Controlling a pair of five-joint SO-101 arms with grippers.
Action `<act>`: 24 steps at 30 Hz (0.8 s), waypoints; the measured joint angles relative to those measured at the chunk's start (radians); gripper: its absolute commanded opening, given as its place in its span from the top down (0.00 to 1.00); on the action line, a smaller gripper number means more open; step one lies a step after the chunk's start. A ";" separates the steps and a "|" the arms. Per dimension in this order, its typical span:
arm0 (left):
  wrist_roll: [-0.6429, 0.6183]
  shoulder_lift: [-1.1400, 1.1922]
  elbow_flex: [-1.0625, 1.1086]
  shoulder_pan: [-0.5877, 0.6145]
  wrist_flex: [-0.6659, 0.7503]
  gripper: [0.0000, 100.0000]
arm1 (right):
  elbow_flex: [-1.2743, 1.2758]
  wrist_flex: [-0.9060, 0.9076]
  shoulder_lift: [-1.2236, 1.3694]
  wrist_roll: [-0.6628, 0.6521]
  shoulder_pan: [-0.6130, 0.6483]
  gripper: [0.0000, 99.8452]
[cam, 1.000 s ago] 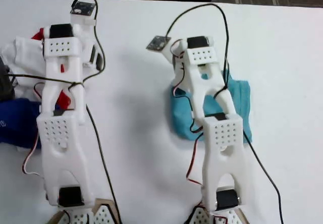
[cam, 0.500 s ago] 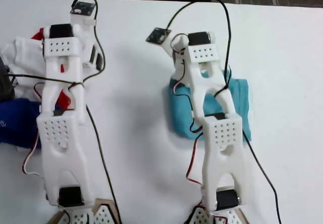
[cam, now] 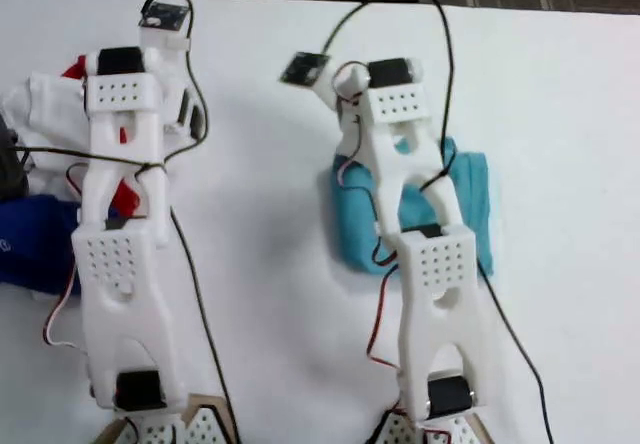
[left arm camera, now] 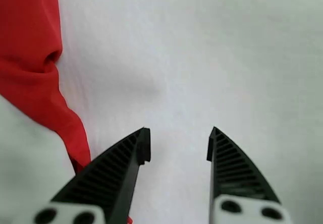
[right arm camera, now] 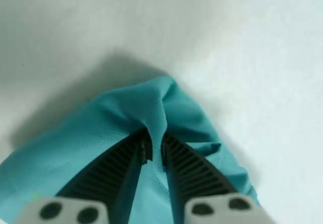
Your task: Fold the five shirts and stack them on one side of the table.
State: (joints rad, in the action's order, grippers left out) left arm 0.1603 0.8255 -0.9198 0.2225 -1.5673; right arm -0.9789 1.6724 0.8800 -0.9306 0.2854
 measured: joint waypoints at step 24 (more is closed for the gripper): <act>0.000 0.000 0.000 0.000 0.000 0.79 | -0.169 -0.043 0.104 0.092 0.018 0.82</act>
State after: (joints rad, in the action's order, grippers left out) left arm 0.1603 0.8255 -0.9198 0.2225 -1.5673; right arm -1.1477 1.6295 0.9843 -0.8385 0.3038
